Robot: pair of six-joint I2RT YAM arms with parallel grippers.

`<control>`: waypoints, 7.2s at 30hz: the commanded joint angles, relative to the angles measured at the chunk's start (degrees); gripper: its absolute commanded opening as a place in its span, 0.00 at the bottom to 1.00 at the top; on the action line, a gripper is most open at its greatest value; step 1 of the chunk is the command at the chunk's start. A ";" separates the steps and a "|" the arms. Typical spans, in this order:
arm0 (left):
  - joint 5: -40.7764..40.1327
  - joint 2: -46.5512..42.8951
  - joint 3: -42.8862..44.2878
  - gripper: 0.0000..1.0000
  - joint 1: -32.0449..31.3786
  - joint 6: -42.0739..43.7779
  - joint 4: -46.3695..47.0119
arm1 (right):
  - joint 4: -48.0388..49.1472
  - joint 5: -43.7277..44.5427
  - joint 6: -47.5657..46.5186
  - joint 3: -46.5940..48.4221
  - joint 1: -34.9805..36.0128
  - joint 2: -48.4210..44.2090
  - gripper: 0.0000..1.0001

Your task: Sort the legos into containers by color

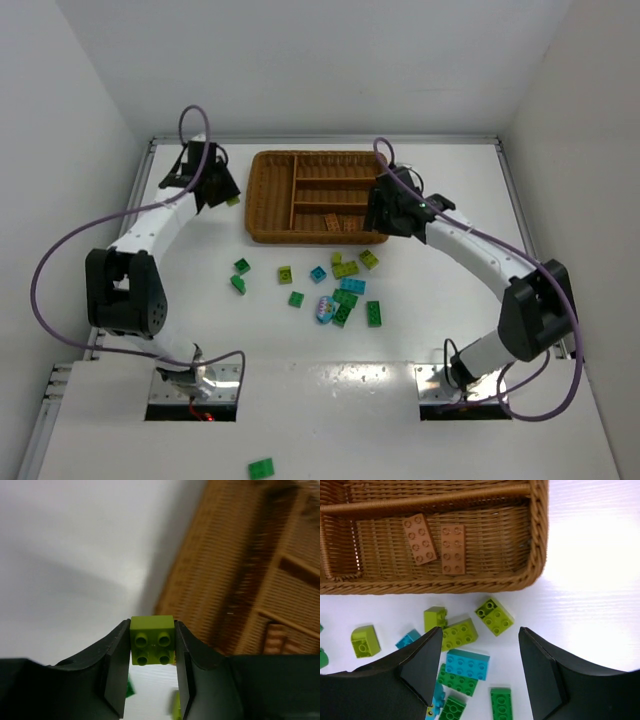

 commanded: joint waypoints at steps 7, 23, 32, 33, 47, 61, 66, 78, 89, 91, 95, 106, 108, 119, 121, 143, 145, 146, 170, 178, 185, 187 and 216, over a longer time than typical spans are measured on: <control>2.62 10.59 16.10 0.35 -12.90 -1.36 -0.47 | 1.24 8.32 3.23 -7.78 -0.21 -12.43 0.63; 0.51 23.34 26.84 0.36 -12.12 -4.19 -2.66 | -2.62 9.64 3.85 -13.51 -0.21 -19.65 0.63; -3.86 20.75 26.17 0.94 -15.01 1.26 -10.13 | -2.10 2.87 2.09 -13.51 0.32 -17.10 0.69; -4.76 18.80 23.96 0.94 -15.71 1.27 -10.14 | -2.10 2.87 2.09 -14.20 0.32 -17.10 0.69; -9.08 2.59 -8.75 0.87 -29.07 -11.12 -4.70 | -2.01 2.87 2.09 -16.41 0.32 -19.99 0.69; -6.44 6.82 -13.41 0.68 -31.28 -13.50 -1.09 | -3.68 3.49 2.62 -16.41 0.32 -21.05 0.70; -5.91 5.60 -13.42 0.53 -31.28 -13.50 -2.32 | -3.68 2.96 2.62 -16.41 0.32 -20.53 0.70; -11.18 2.77 1.68 0.26 -23.55 -5.15 -10.66 | -3.68 3.49 2.62 -16.93 0.32 -21.67 0.70; -7.85 19.19 20.76 0.52 -15.20 -3.21 -10.67 | -4.29 2.87 2.62 -16.93 0.32 -21.14 0.70; -6.44 20.09 24.72 0.78 -15.19 -3.21 -12.51 | -4.82 2.87 2.62 -16.32 0.32 -21.14 0.70; -6.44 16.50 23.86 0.79 -16.86 -1.89 -12.51 | -5.35 1.73 2.09 -16.84 0.32 -21.14 0.70; -4.95 4.35 6.53 0.76 -33.98 -6.19 -8.74 | -2.54 0.40 1.39 -18.16 2.51 -18.86 0.70; -4.41 8.04 6.53 0.78 -37.06 -6.72 -7.94 | -2.54 3.04 2.79 -18.16 2.51 -19.99 0.70; -6.43 20.35 14.09 0.71 -42.53 -5.59 -5.92 | -5.60 5.60 4.64 -23.00 1.37 -29.40 0.70; -6.44 21.23 14.71 0.69 -42.53 -5.59 -5.92 | -6.13 5.07 4.64 -23.00 1.37 -29.40 0.70; -9.95 20.99 18.14 0.21 -42.53 -4.54 -10.04 | -6.67 5.60 4.64 -22.47 1.37 -29.40 0.70; -10.48 16.96 18.14 0.19 -42.53 -4.01 -11.28 | -6.67 5.60 4.64 -22.47 1.37 -28.88 0.70; -9.96 15.54 18.14 0.19 -41.22 -4.00 -11.80 | -6.67 5.60 4.64 -22.47 1.37 -28.88 0.70; -5.64 18.52 26.76 0.82 -18.70 1.62 -13.39 | -5.08 5.07 4.64 -22.03 1.90 -27.38 0.70; 0.49 7.44 12.62 0.81 -30.38 8.11 -9.36 | -3.77 2.44 4.11 -23.61 1.90 -24.93 0.70; 4.02 11.99 8.29 0.85 -41.11 11.90 -5.23 | -4.29 2.43 4.64 -24.93 1.37 -26.41 0.70; 2.09 14.47 9.43 0.89 -44.28 13.22 -4.60 | -6.04 3.75 4.64 -24.93 1.37 -27.82 0.70; -4.24 27.05 20.16 0.40 -46.92 18.23 -10.40 | -12.90 5.33 5.70 -27.57 1.98 -33.97 0.70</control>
